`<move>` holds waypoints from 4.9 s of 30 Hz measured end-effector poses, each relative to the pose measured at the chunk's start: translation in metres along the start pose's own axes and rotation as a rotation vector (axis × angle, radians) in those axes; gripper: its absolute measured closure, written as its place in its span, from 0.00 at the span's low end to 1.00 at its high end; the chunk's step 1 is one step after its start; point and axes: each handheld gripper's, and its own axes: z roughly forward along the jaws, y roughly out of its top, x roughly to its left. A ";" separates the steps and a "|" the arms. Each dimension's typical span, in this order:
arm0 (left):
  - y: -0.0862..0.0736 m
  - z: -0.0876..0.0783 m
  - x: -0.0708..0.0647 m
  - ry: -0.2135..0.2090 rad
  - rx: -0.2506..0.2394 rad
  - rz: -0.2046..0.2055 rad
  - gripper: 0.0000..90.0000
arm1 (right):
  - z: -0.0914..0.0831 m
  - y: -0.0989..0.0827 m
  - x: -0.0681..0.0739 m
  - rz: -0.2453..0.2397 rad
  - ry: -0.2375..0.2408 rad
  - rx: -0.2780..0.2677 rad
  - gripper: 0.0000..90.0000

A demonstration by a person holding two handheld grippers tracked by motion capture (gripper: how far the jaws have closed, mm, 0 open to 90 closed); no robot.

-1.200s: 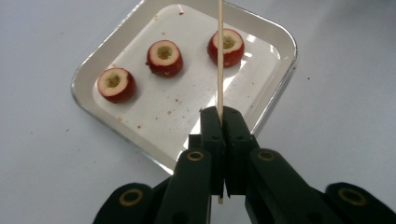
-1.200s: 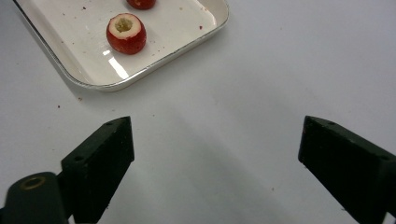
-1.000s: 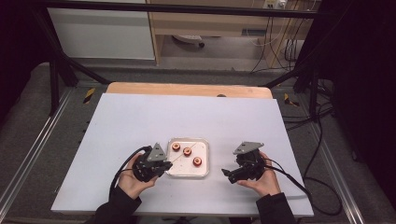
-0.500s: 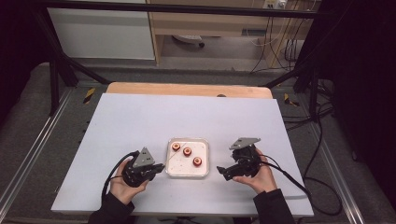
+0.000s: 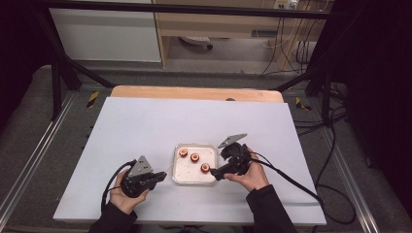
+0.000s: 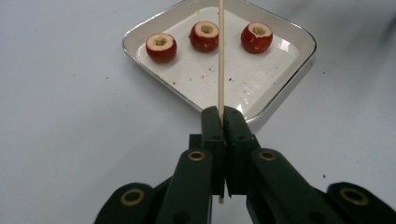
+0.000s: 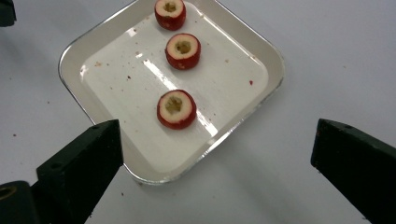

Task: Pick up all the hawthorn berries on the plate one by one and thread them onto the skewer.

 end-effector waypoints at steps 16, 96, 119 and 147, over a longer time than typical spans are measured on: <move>-0.005 0.004 0.001 0.005 0.012 -0.011 0.98 | 0.031 0.037 0.008 0.038 0.095 0.193 0.34; -0.002 0.004 -0.013 0.042 -0.055 -0.088 0.98 | 0.004 0.001 0.000 0.534 0.297 -0.629 0.67; 0.011 0.013 -0.035 -0.004 -0.123 -0.161 0.98 | 0.014 -0.001 0.013 0.626 0.336 -0.888 0.67; 0.011 0.014 -0.034 -0.016 -0.127 -0.178 0.98 | 0.022 -0.005 0.019 0.568 0.354 -0.886 0.68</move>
